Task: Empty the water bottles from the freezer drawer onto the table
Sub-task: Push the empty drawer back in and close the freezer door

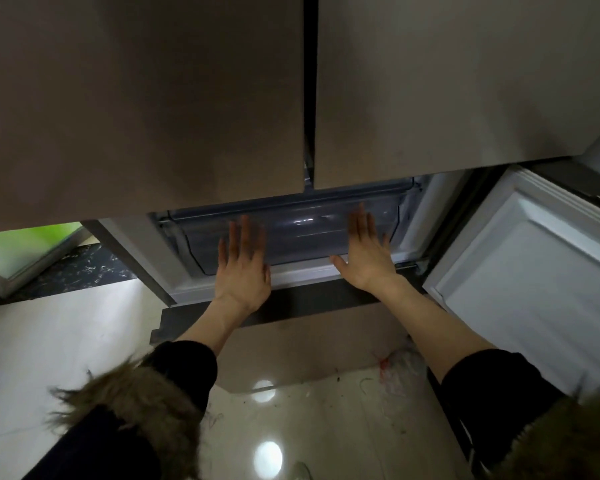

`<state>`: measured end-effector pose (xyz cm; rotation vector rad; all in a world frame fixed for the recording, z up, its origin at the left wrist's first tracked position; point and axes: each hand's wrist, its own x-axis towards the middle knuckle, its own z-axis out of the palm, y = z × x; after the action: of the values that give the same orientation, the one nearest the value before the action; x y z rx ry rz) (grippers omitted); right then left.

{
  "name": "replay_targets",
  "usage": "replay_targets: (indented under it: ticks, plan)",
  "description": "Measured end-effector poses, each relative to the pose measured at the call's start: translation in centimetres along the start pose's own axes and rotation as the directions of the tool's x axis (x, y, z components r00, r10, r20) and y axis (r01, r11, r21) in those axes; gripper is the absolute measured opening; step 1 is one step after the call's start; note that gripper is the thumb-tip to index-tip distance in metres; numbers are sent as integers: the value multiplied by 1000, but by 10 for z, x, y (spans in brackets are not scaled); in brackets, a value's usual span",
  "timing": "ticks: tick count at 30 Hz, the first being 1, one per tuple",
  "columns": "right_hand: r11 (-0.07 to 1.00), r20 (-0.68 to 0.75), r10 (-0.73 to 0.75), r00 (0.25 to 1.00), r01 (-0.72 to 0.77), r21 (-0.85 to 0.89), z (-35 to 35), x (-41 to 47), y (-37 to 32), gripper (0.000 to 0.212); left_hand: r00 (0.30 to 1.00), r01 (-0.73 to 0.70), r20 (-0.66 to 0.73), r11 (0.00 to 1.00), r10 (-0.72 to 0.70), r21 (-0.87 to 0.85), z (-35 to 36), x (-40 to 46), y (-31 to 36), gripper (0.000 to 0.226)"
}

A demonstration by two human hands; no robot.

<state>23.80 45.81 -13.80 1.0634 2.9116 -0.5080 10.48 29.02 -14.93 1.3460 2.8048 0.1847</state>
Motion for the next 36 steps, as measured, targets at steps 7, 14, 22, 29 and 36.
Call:
replay_targets:
  ticks: [7,14,22,29,36]
  plan:
    - [997,-94,0,996,8,78,-35,-82,15,71,983,-176,19,972,181,-154,-15,-40,25,62]
    - [992,-297,96,950,-68,102,-104,-222,69,60,846,-526,-81,801,527,-286,-62,-88,165,56]
    - [951,-510,229,829,-301,-63,-172,-379,163,55,674,-736,-155,639,722,-224,-106,-167,348,58]
    - [837,-359,457,814,-530,-138,-182,-458,222,62,631,-765,43,631,774,-130,-119,-209,443,64]
    - [859,-325,385,864,-464,-218,-193,-474,218,57,681,-718,135,692,720,-72,-118,-224,447,57]
